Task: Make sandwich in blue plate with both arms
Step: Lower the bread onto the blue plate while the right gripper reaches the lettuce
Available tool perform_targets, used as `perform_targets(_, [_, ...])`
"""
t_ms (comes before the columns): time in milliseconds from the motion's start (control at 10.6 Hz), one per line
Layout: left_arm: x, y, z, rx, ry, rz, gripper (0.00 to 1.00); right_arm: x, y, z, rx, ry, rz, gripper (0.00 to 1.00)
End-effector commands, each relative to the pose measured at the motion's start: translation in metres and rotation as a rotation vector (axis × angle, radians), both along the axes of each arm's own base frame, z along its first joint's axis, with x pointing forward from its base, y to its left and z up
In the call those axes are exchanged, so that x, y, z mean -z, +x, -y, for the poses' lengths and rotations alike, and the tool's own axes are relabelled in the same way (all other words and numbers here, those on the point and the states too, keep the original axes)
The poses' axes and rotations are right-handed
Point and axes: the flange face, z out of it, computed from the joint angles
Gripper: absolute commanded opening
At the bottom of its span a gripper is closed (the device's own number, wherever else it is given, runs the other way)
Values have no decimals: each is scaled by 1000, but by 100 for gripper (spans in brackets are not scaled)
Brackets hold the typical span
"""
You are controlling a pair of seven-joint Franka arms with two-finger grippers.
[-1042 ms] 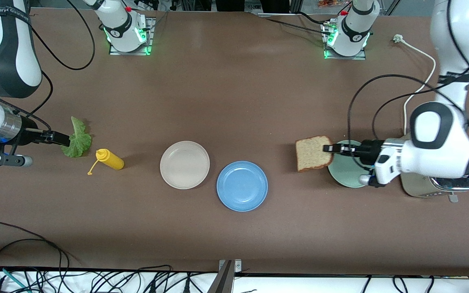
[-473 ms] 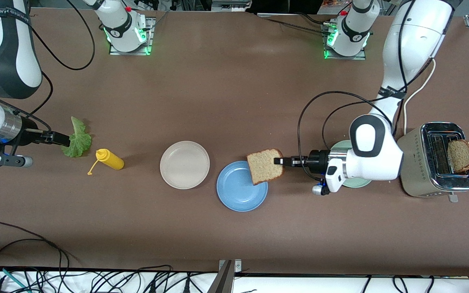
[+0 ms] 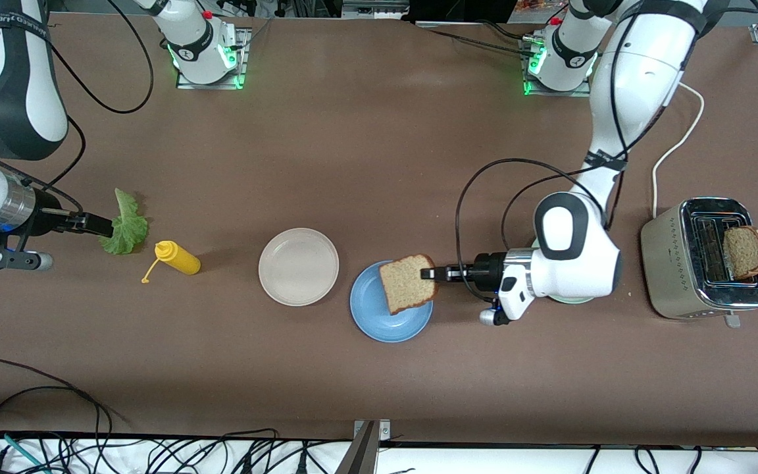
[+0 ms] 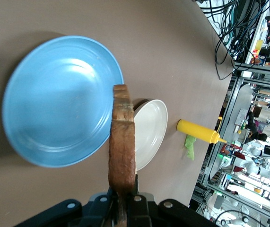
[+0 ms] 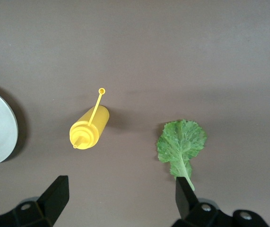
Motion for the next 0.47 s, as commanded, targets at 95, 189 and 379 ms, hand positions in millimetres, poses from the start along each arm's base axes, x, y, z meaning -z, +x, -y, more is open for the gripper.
perform_targets(95, [15, 10, 44, -31, -22, 48, 0, -2, -2, 2, -14, -6, 6, 100])
perform_targets(189, [20, 10, 43, -30, -18, 47, 0, -2, -1, 2, -14, -6, 12, 100])
perform_targets(379, [27, 8, 45, -20, -8, 44, 0, 2, 1, 5, -32, -11, 11, 100])
